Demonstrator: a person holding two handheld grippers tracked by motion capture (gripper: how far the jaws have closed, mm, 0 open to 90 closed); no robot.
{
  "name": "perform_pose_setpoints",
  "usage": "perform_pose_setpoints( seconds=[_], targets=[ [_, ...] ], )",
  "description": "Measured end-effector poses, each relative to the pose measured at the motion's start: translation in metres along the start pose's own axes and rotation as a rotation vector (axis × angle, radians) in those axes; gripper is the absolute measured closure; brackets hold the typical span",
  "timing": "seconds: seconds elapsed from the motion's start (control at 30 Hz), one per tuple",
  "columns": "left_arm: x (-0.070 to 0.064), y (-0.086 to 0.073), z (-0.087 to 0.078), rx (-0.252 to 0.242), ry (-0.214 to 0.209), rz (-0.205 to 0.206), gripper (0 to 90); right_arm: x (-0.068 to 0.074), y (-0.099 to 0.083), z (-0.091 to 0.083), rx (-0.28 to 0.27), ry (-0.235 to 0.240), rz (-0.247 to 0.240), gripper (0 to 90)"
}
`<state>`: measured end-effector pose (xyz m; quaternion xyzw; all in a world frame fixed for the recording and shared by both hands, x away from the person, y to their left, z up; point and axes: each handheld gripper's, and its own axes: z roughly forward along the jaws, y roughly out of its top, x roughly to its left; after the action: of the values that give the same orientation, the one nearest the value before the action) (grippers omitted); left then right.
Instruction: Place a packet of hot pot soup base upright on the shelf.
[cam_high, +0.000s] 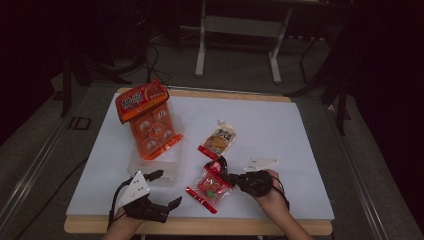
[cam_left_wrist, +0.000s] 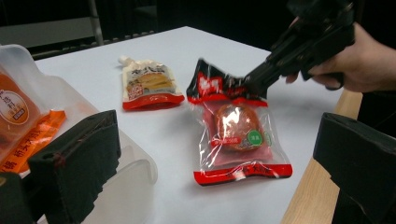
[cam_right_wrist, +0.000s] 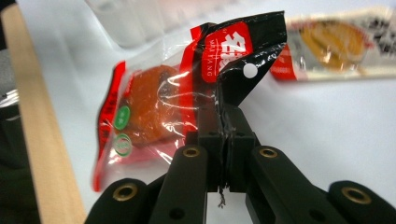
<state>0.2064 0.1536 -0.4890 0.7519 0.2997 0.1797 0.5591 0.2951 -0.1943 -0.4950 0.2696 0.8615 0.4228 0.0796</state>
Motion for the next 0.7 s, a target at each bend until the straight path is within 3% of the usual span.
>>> perform_pose_setpoints(
  seconds=[0.4, 0.7],
  targets=[
    [-0.001, 0.007, 0.001, -0.002, -0.014, 0.005, 1.2, 0.007, 0.017, -0.030, -0.067, 0.013, -0.079, 89.3],
    [0.001, 0.020, 0.005, -0.002, -0.065, 0.007, 4.0, 0.011, 0.025, -0.048, -0.105, 0.015, -0.120, 89.4]
  ],
)
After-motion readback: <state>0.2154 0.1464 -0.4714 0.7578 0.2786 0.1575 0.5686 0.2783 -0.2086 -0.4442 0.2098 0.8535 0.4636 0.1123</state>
